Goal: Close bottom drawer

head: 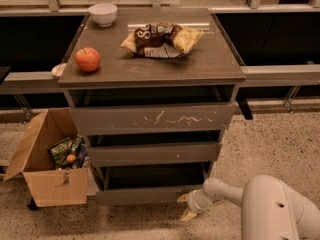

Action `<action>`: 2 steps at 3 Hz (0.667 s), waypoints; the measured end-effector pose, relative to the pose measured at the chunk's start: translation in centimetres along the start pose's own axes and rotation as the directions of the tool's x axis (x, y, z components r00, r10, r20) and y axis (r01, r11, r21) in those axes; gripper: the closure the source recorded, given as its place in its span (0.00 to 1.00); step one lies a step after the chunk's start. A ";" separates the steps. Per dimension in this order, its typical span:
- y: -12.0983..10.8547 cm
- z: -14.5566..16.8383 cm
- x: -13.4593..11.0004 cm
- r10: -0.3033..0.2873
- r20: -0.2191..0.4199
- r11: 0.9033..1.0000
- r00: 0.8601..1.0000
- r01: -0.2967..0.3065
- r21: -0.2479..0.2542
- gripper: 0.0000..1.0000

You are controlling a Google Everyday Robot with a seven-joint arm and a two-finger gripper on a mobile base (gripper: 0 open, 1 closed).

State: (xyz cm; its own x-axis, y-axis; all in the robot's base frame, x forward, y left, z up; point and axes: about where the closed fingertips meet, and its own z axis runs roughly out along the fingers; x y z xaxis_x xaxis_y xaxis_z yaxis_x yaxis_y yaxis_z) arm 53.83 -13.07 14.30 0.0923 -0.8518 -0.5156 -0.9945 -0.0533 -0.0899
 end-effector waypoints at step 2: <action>-1.3 0.7 -0.1 -0.010 0.017 1.000 1.000 0.010 0.027 0.00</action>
Offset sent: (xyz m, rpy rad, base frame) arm 0.1117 -0.0095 0.0026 0.0723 -0.1679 -0.0563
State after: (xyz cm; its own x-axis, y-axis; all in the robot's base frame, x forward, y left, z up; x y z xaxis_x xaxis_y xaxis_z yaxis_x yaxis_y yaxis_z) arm 55.11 -12.59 13.88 0.1032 -0.8424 -0.5288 -0.9919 -0.0475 -0.1179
